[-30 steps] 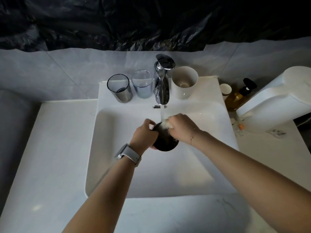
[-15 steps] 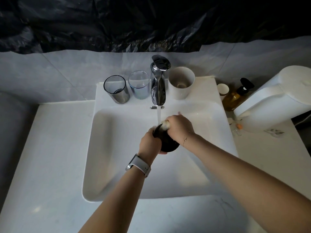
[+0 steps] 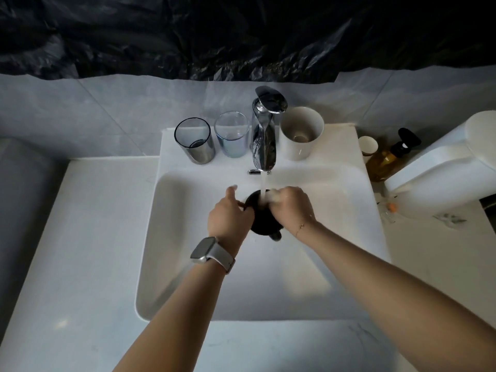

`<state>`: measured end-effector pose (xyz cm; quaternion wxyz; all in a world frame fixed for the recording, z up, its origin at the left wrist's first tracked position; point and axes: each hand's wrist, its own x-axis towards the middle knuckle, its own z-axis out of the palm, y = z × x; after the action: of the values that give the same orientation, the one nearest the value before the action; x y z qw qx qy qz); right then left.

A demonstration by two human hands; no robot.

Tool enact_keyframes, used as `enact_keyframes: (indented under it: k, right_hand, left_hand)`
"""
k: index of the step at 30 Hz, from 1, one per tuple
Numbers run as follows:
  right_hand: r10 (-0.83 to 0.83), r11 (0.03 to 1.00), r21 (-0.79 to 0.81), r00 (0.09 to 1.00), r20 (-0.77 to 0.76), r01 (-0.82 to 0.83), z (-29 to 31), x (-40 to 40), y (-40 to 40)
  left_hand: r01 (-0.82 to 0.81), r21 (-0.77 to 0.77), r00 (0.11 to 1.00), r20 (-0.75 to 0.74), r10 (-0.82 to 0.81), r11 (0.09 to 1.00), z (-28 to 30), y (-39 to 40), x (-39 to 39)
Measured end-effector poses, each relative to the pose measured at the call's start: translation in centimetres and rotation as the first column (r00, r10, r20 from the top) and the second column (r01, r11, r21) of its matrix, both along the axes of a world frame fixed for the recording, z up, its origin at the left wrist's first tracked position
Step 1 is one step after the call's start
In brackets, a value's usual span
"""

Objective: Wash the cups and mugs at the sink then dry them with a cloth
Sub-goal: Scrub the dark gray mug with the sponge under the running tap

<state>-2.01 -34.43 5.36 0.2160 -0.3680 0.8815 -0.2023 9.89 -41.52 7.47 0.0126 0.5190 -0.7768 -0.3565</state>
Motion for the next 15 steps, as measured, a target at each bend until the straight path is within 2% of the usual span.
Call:
enact_keyframes:
  k: [1, 3, 5, 7, 9, 12, 15]
  right_hand:
    - [-0.161, 0.986, -0.025, 0.981, 0.107, 0.164, -0.3, 0.4, 0.3]
    - [-0.35, 0.931, -0.016, 0.901, 0.258, 0.366, -0.6, 1.2, 0.7]
    - [-0.372, 0.921, 0.003, 0.876, 0.305, 0.39, -1.0, 1.9, 1.1]
    - [-0.336, 0.937, 0.013, 0.891, 0.305, 0.349, -0.8, 2.0, 1.2]
    - [-0.255, 0.965, 0.001, 0.937, 0.24, 0.262, 0.2, 1.3, 1.0]
    - [-0.021, 1.0, -0.015, 1.0, -0.001, 0.021, 2.1, -0.3, -0.4]
    - [0.188, 0.982, 0.021, 0.978, -0.092, -0.187, 4.4, -0.9, -1.7]
  left_hand:
    - [-0.026, 0.022, 0.999, -0.037, 0.027, 0.999, -0.3, 0.9, 0.2]
    - [-0.109, 0.198, 0.982, -0.133, 0.137, 0.974, -0.9, 2.8, 0.6]
    - [-0.175, 0.367, 0.947, -0.19, 0.258, 0.914, -1.5, 3.3, 0.6]
    - [-0.132, 0.372, 0.961, -0.179, 0.21, 0.919, -1.6, 2.0, 0.3]
    - [-0.007, 0.317, 0.991, -0.124, 0.049, 0.948, -0.9, 0.8, 0.2]
    - [0.136, 0.31, 0.99, -0.072, -0.12, 0.941, 0.4, -0.3, -0.5]
    - [0.205, 0.37, 0.978, -0.054, -0.2, 0.906, 1.1, -1.2, -1.6]
